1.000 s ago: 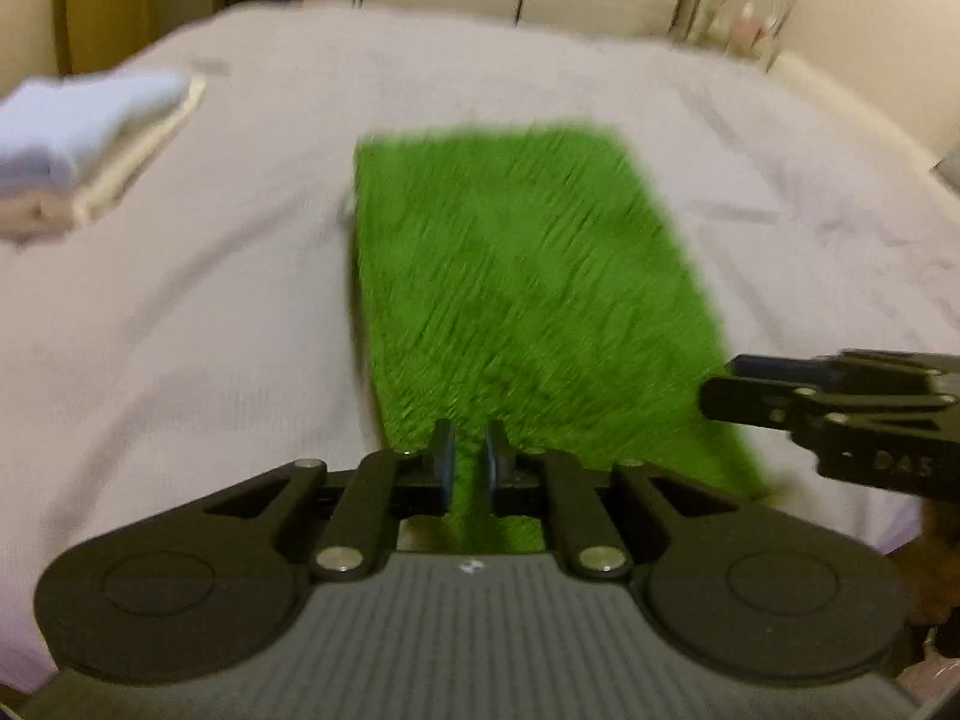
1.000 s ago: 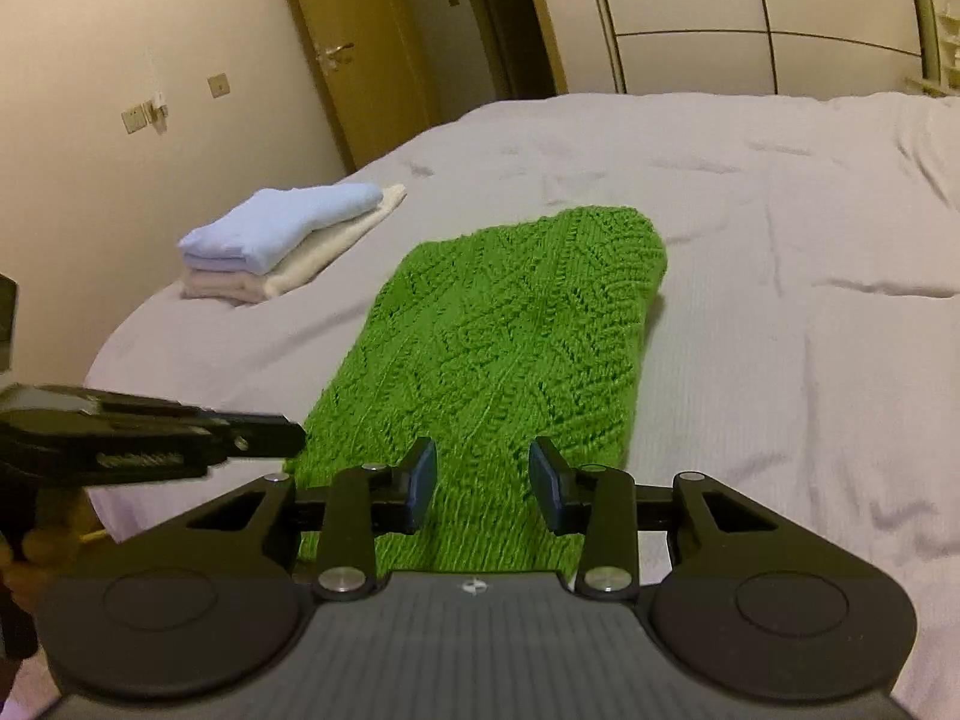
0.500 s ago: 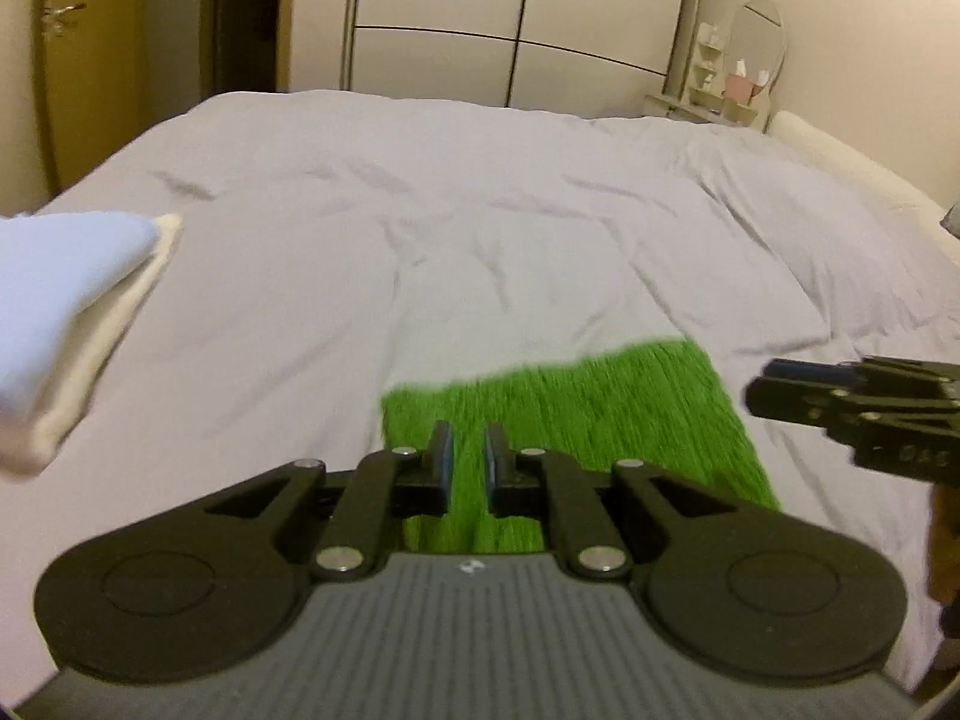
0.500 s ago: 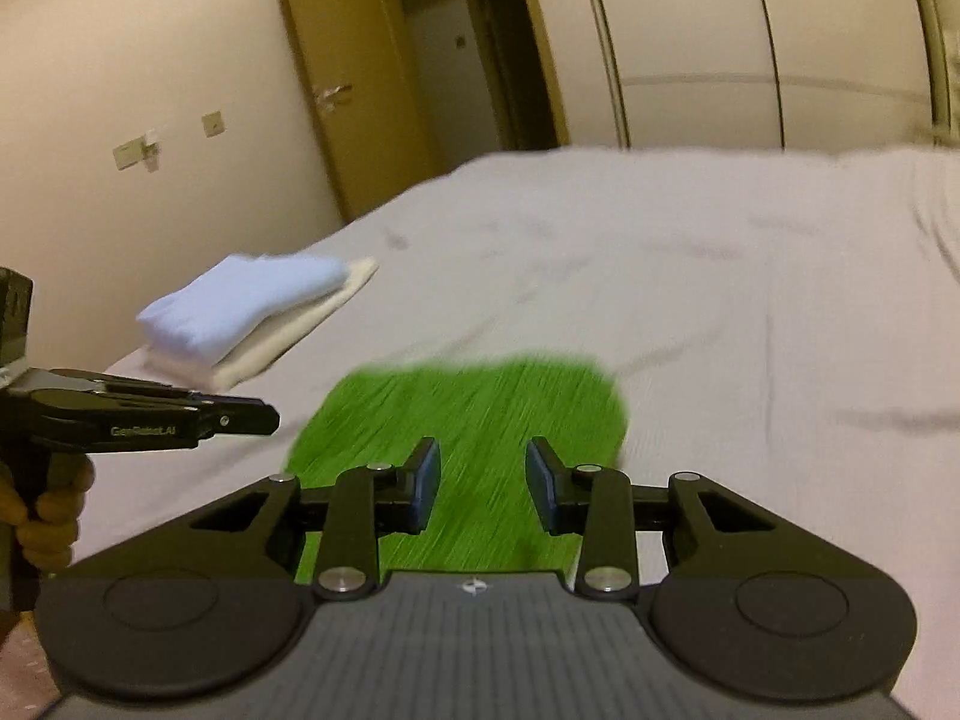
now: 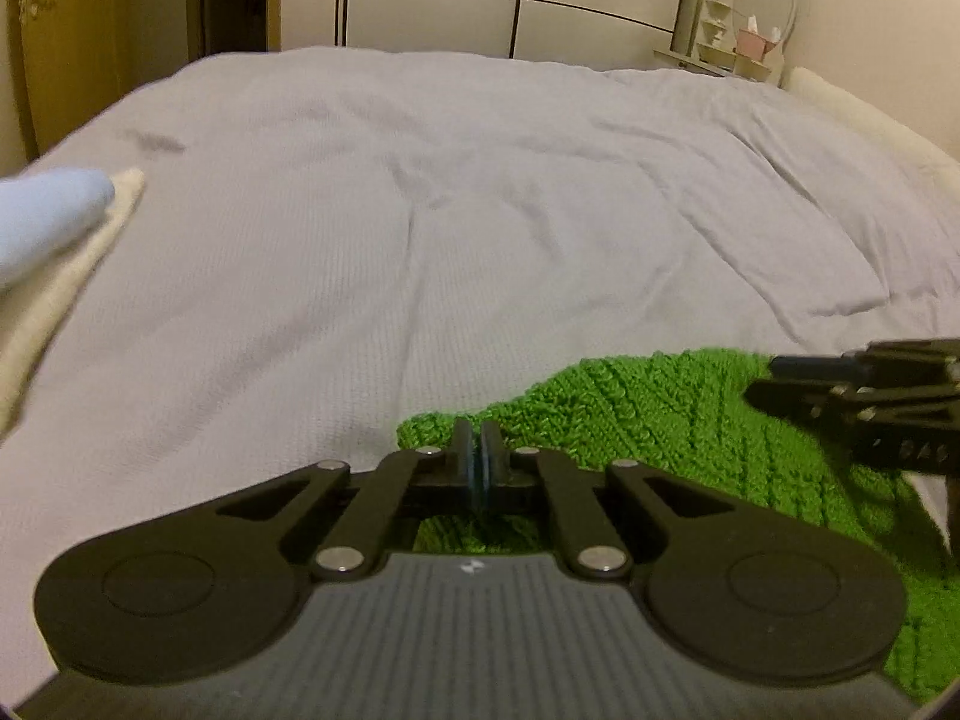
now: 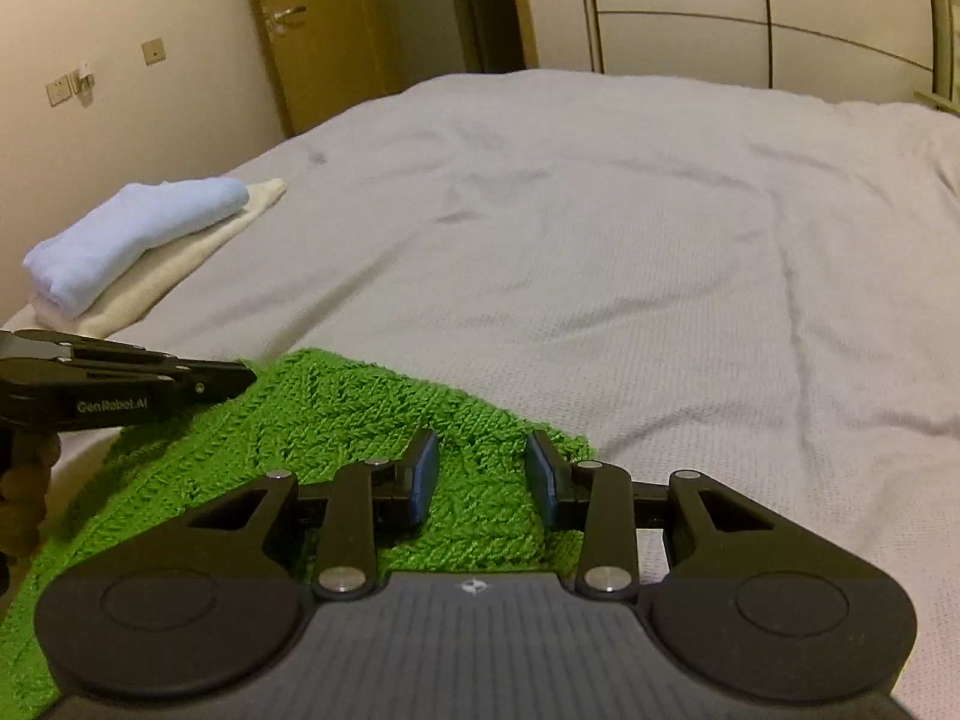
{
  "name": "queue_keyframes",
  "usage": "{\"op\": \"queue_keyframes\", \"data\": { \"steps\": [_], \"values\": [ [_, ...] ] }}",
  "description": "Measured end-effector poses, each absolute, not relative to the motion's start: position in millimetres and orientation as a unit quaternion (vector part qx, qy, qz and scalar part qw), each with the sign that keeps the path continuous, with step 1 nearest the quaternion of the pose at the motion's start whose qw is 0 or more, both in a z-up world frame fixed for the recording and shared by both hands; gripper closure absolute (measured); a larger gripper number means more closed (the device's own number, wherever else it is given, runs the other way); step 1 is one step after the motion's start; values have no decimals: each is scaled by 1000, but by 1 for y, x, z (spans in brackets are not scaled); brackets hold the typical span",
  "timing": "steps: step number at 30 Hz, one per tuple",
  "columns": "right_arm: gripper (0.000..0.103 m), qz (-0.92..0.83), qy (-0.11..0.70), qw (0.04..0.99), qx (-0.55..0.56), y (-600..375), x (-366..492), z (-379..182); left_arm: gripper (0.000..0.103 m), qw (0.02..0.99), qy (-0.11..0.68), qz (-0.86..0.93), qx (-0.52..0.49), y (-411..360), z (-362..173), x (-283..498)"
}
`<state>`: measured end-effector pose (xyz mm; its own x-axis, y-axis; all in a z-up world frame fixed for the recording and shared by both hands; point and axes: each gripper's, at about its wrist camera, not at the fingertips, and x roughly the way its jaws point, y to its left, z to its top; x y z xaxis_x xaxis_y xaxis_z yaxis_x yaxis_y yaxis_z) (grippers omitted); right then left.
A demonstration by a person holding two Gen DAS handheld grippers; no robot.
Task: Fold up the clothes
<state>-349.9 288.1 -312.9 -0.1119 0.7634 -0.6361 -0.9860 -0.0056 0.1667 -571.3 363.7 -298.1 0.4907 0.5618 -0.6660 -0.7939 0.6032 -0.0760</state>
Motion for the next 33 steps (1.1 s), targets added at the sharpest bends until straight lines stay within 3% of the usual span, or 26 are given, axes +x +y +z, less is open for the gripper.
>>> {"op": "queue_keyframes", "data": {
  "steps": [6, 11, 15, 19, 33],
  "values": [
    [65, 695, 280, 650, -128, 237, -350, -270, 98, 852, 271, 396, -209, 319, -256, -604],
    [65, 706, 272, 646, -104, 180, -366, -249, 96, 863, 252, 375, -225, 275, -252, -621],
    [65, 708, 269, 640, -130, 159, -388, -259, 93, 841, 289, 388, -241, 276, -284, -616],
    [63, 693, 282, 638, -185, 165, -401, -291, 98, 833, 281, 391, -272, 285, -301, -620],
    [64, 689, 317, 638, -134, 126, -394, -257, 95, 831, 285, 386, -282, 218, -245, -627]
  ]
}}
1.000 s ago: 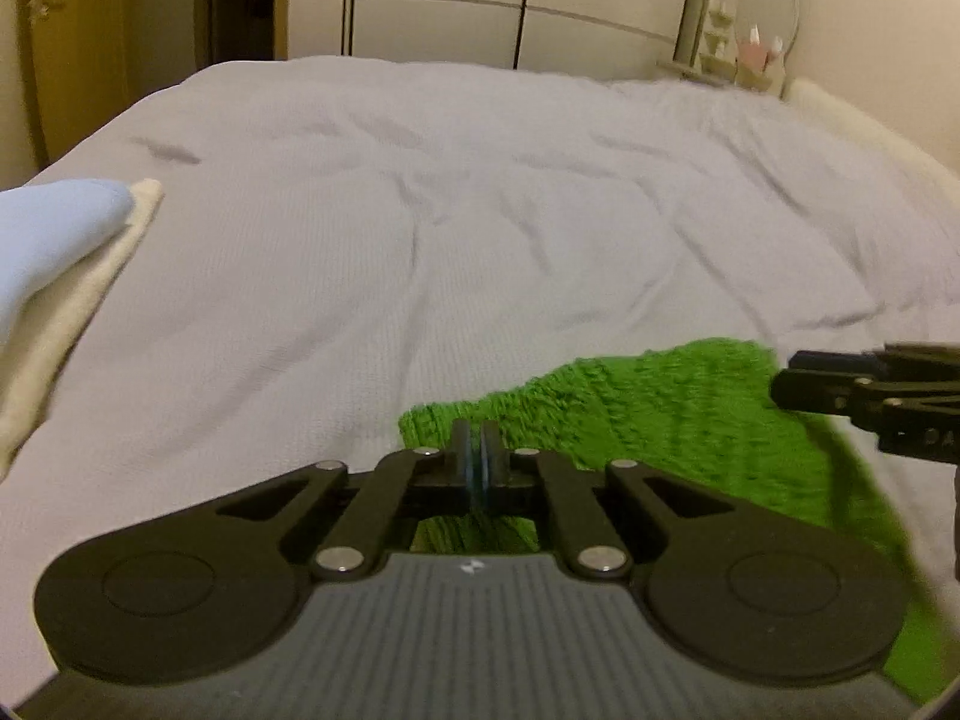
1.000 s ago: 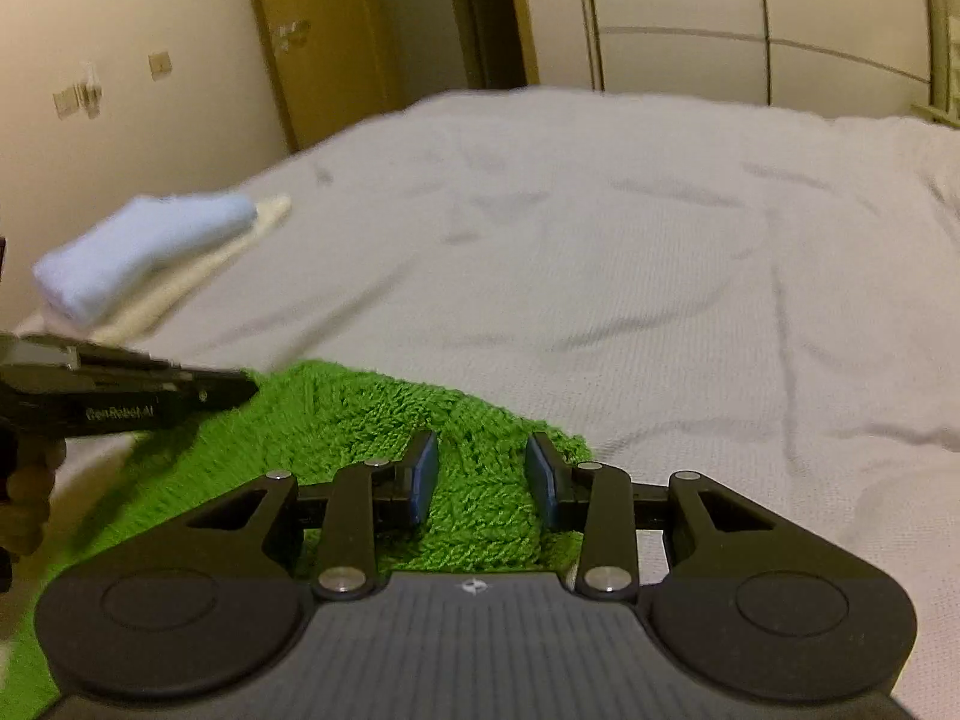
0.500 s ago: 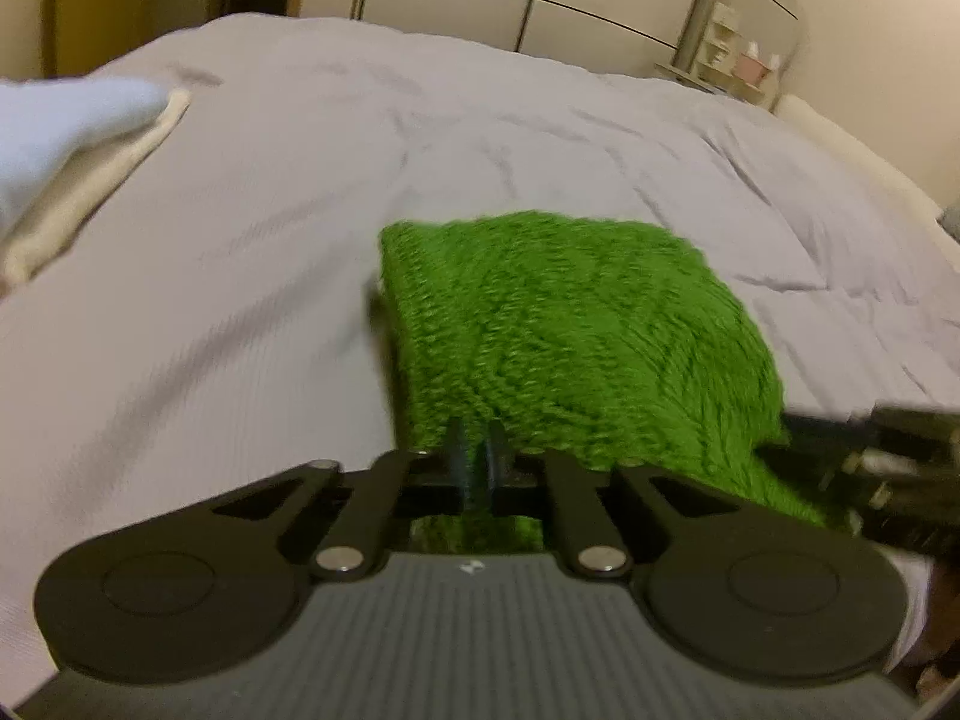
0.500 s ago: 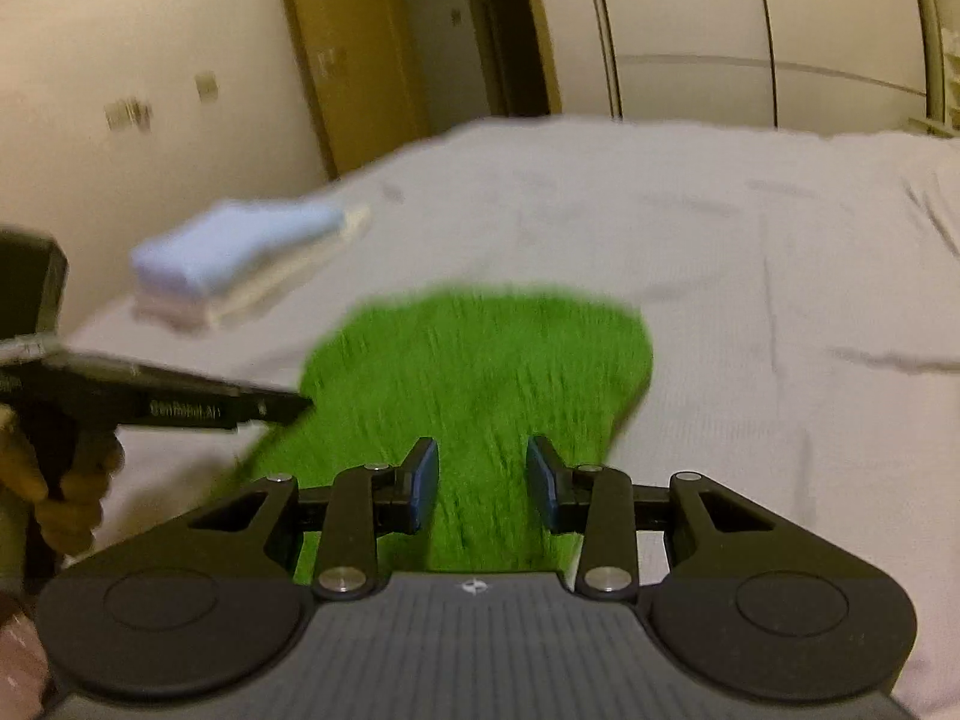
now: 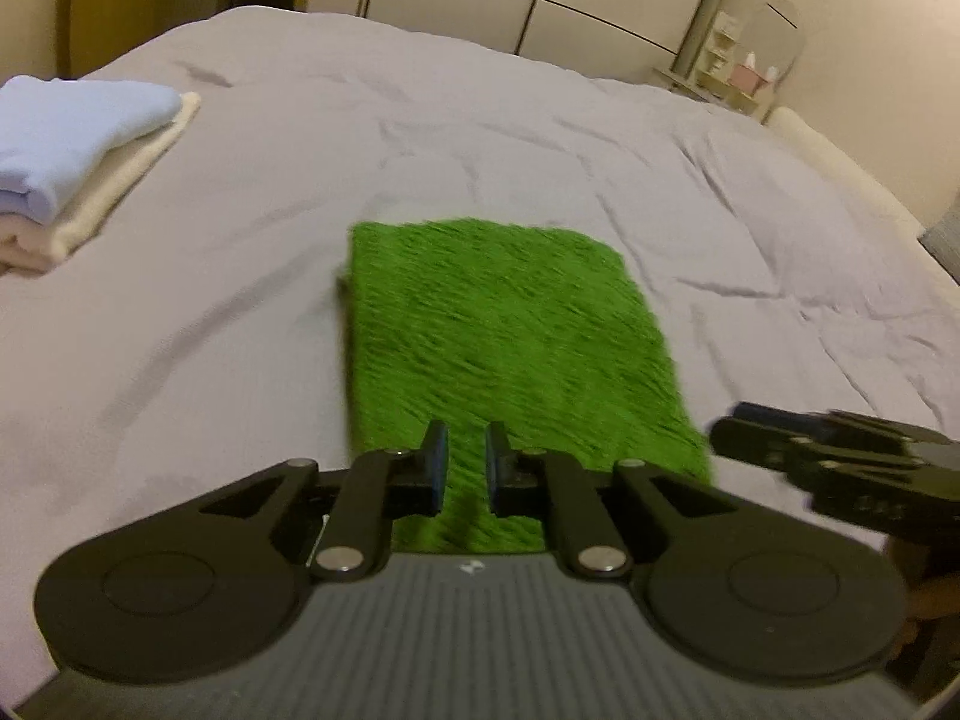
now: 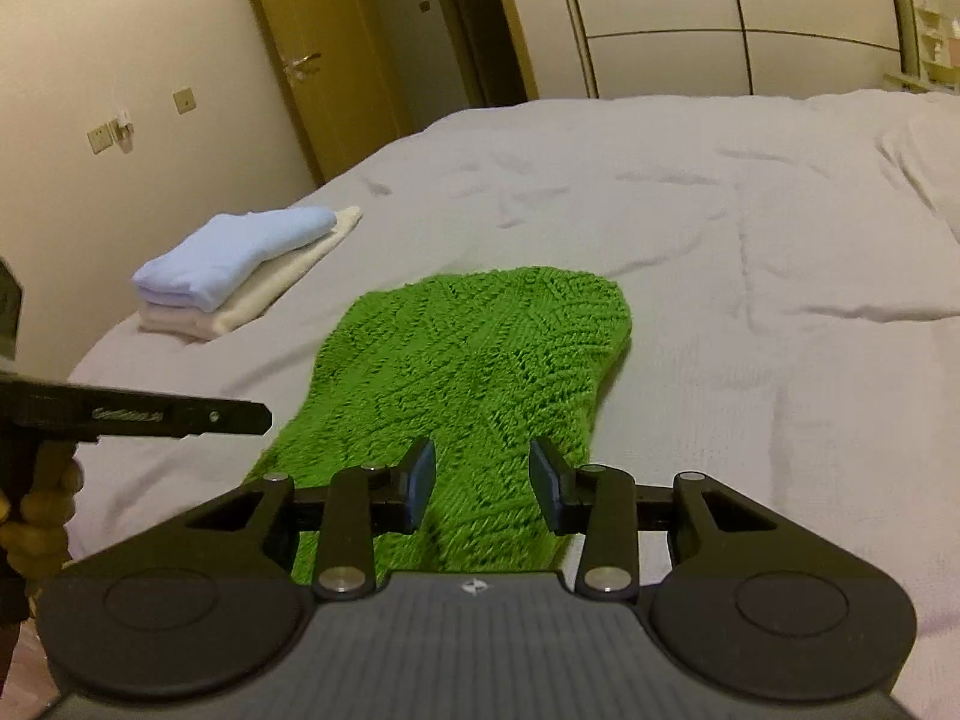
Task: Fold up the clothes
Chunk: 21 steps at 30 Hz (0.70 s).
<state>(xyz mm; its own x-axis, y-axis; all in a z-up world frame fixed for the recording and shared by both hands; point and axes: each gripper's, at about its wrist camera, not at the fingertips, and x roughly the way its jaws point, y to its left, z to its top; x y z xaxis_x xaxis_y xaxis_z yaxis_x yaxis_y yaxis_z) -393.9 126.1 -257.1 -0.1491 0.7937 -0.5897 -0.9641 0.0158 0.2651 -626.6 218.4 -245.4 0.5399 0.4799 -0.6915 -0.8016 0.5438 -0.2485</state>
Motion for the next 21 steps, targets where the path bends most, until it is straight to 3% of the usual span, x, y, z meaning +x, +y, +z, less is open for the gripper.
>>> {"op": "queue_keyframes", "data": {
  "steps": [7, 18, 20, 21],
  "values": [
    [63, 677, 342, 633, -154, 126, -407, -275, 95, 813, 332, 395, -271, 210, -258, -604],
    [63, 684, 331, 637, -126, 115, -405, -262, 94, 830, 324, 376, -254, 197, -249, -606],
    [63, 685, 332, 633, -142, 117, -411, -267, 82, 820, 352, 386, -235, 198, -265, -601],
    [63, 682, 334, 631, -156, 120, -415, -272, 81, 819, 353, 385, -236, 199, -277, -601]
  ]
}}
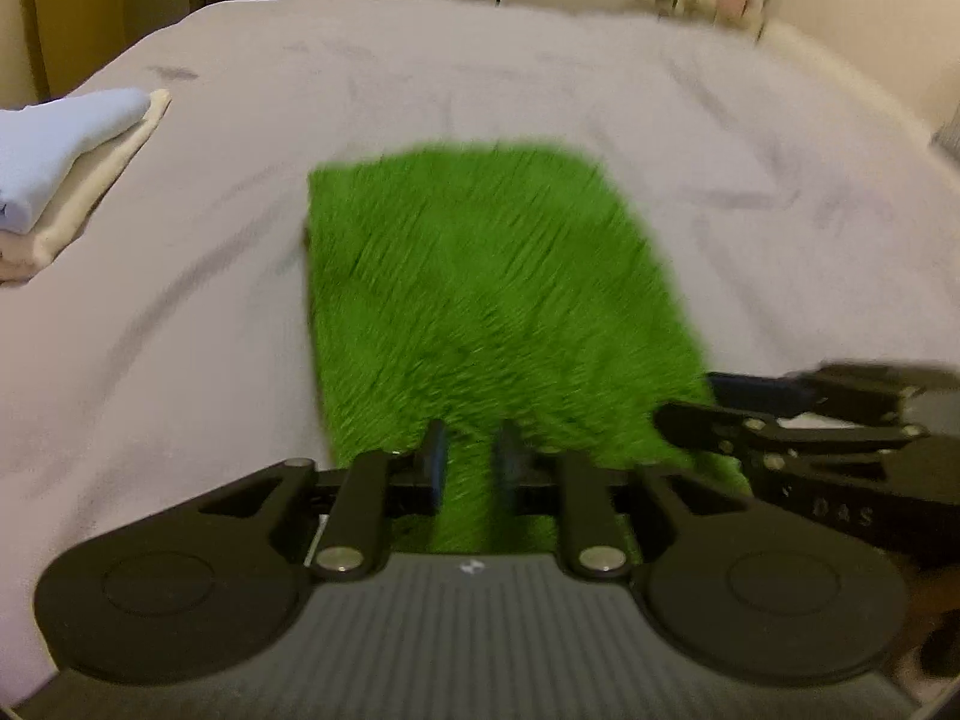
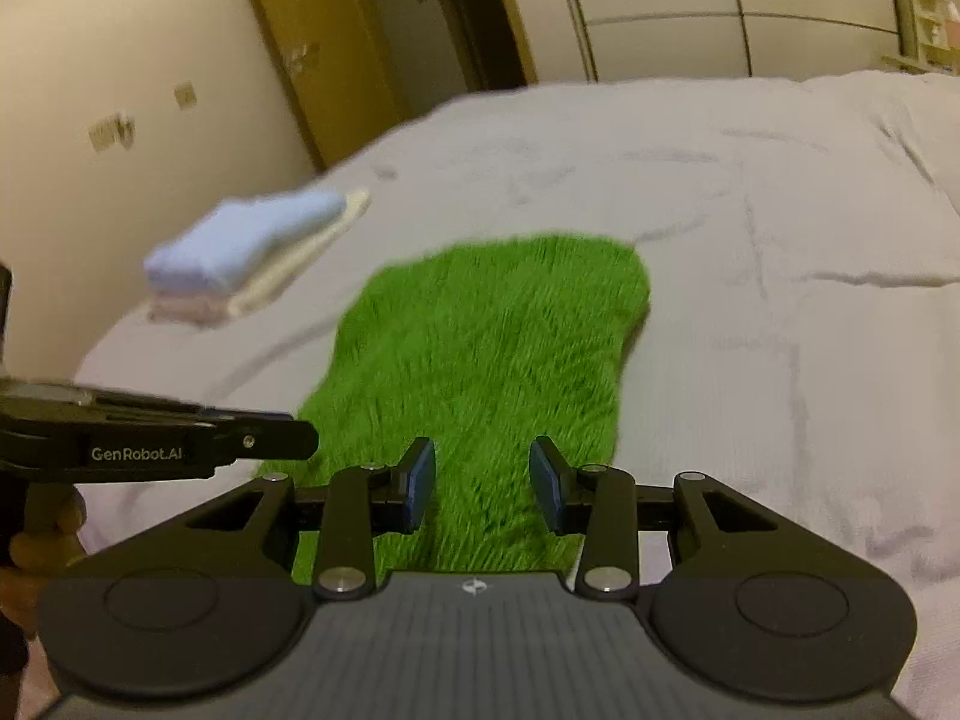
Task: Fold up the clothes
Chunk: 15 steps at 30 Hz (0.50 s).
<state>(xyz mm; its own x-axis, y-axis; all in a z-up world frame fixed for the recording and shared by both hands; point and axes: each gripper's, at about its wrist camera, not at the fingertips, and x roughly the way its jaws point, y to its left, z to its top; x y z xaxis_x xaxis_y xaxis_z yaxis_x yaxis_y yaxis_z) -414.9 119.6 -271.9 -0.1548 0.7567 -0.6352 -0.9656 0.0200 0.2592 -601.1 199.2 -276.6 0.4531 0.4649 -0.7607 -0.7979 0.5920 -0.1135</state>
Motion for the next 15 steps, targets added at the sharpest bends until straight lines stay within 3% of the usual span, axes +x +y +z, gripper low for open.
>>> {"op": "queue_keyframes", "data": {
  "steps": [4, 6, 8, 15],
  "values": [
    [63, 668, 322, 632, -225, 127, -433, -305, 81, 823, 341, 387, -236, 197, -288, -607],
    [63, 667, 328, 633, -217, 125, -431, -301, 81, 819, 343, 397, -234, 194, -280, -610],
    [63, 666, 331, 636, -207, 120, -429, -294, 88, 814, 345, 412, -222, 186, -268, -612],
    [63, 680, 329, 632, -171, 80, -434, -265, 87, 811, 352, 411, -224, 152, -264, -627]
  ]
}}
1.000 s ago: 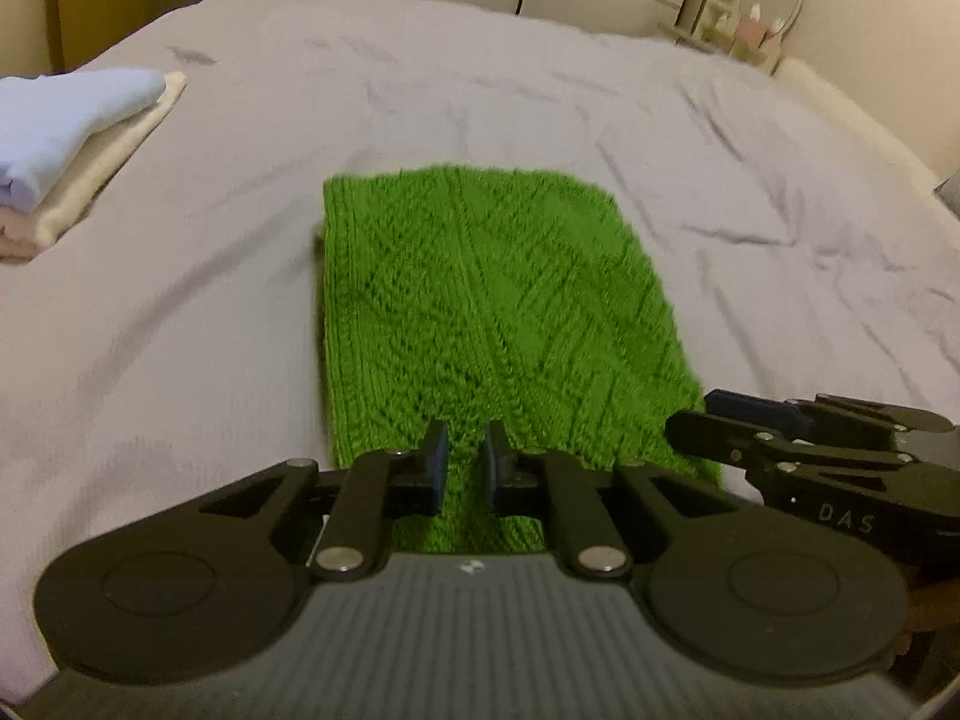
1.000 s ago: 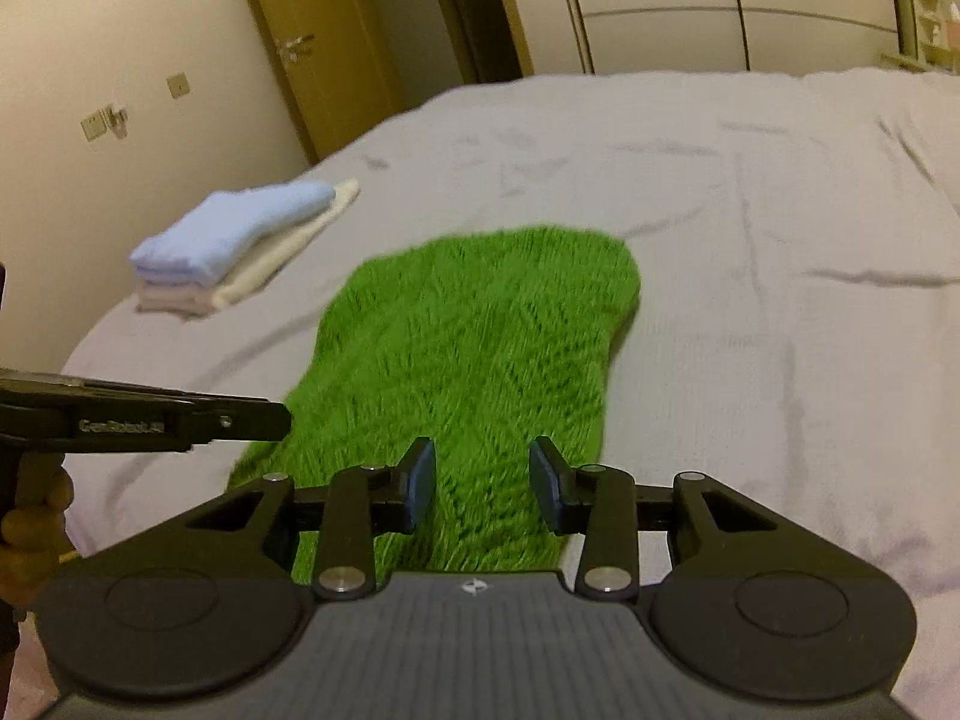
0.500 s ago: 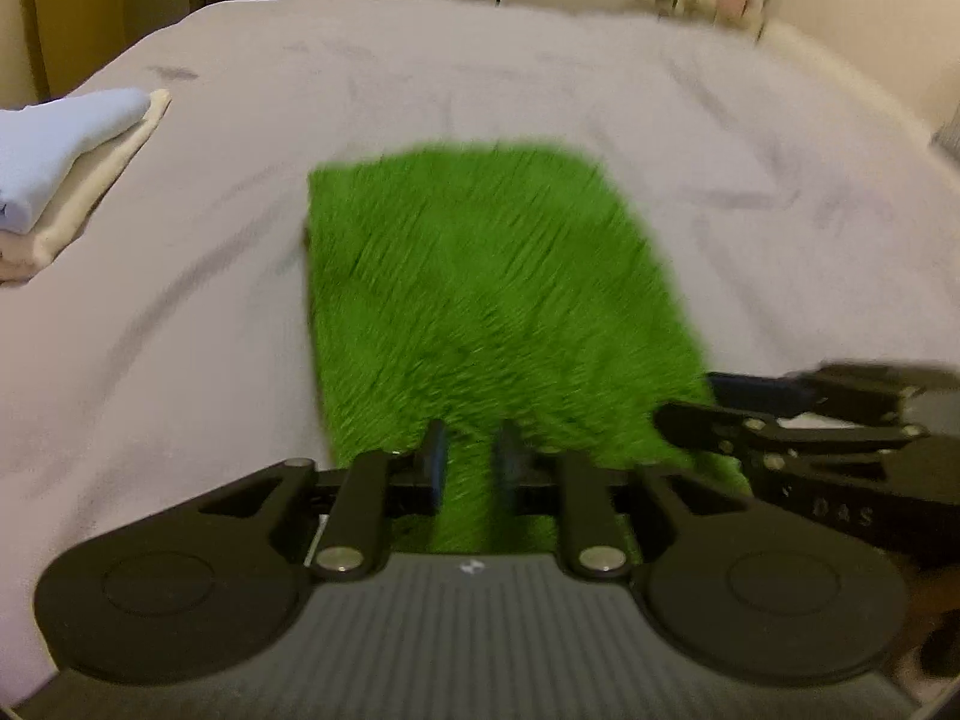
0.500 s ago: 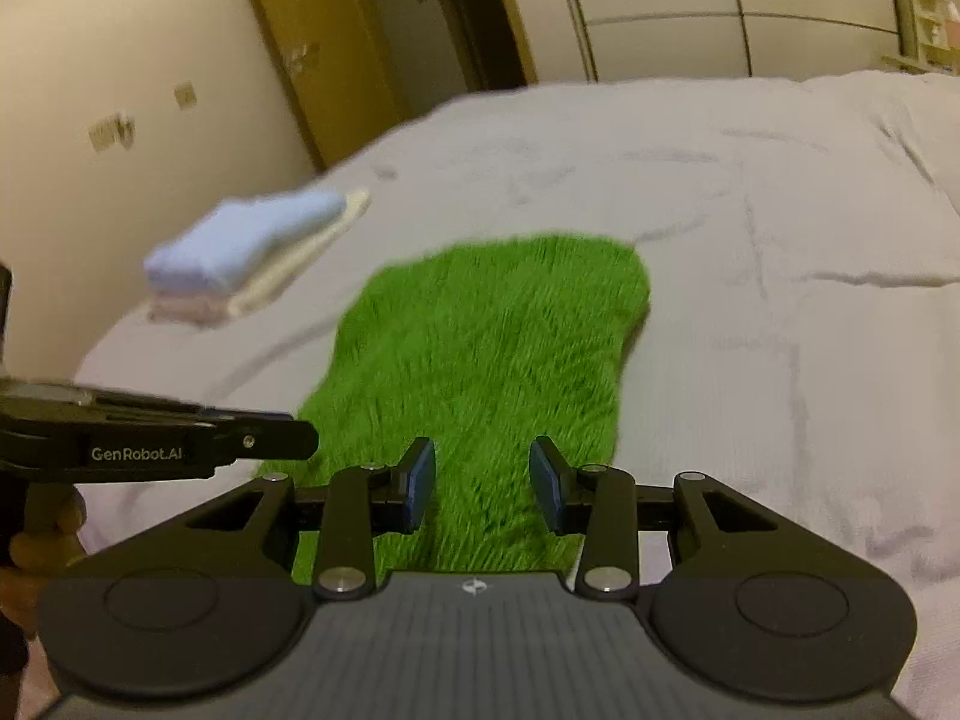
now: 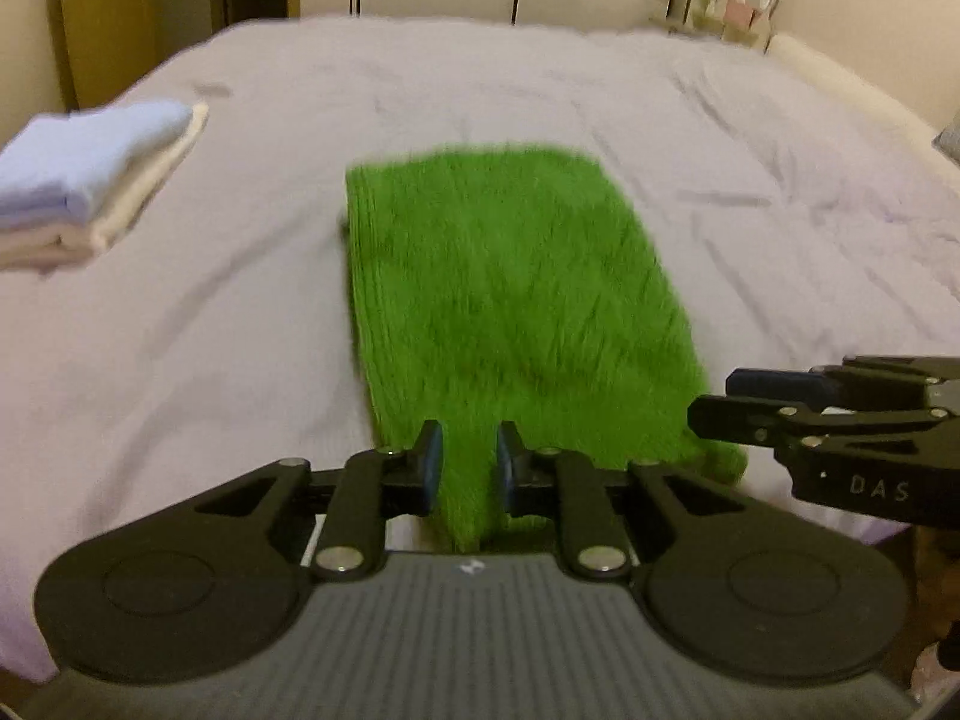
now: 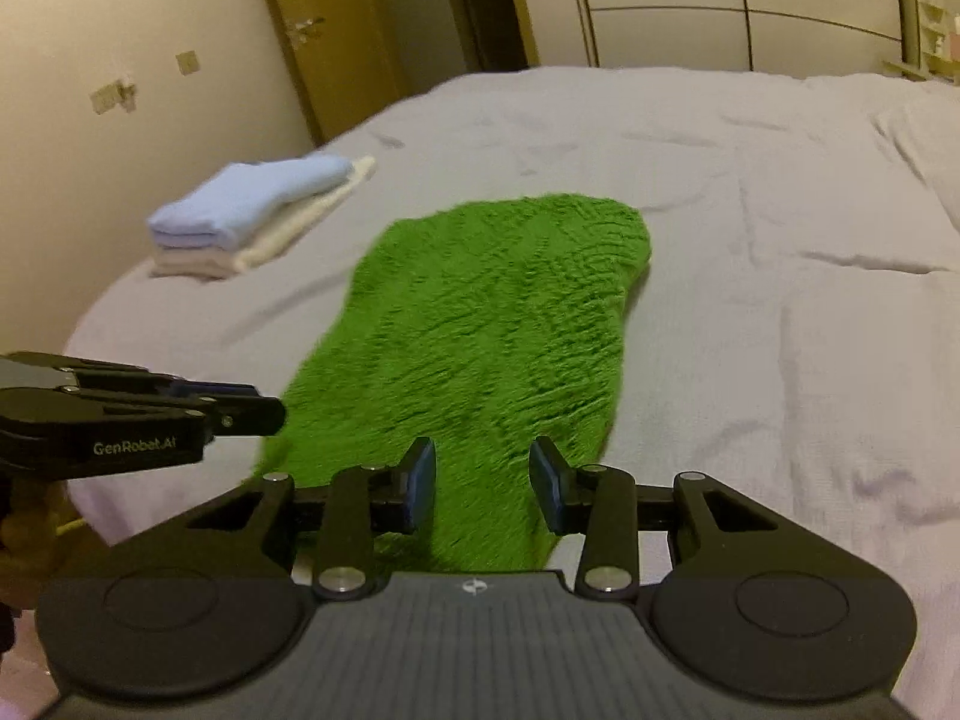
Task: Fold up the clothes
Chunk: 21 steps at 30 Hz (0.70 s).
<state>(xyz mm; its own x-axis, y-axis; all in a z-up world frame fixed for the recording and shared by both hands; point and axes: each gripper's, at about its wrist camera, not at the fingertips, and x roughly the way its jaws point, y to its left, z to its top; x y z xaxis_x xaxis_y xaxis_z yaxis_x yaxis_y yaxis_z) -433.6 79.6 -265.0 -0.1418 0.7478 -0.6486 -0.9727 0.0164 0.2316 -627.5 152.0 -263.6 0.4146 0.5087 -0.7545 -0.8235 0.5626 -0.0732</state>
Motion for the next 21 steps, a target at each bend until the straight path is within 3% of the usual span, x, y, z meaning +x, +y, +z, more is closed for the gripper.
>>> {"op": "queue_keyframes", "data": {
  "steps": [4, 9, 11, 13, 21],
  "values": [
    [63, 670, 343, 628, -196, 77, -444, -282, 84, 785, 374, 424, -253, 152, -300, -627],
    [60, 653, 351, 637, -208, 74, -449, -284, 84, 782, 357, 446, -248, 137, -269, -631],
    [53, 645, 352, 647, -203, 69, -449, -275, 81, 780, 352, 458, -239, 129, -258, -632],
    [40, 632, 352, 658, -207, 64, -451, -268, 78, 775, 354, 468, -235, 124, -252, -631],
    [15, 607, 367, 671, -217, 39, -461, -263, 67, 755, 374, 481, -243, 93, -249, -638]
  ]
}}
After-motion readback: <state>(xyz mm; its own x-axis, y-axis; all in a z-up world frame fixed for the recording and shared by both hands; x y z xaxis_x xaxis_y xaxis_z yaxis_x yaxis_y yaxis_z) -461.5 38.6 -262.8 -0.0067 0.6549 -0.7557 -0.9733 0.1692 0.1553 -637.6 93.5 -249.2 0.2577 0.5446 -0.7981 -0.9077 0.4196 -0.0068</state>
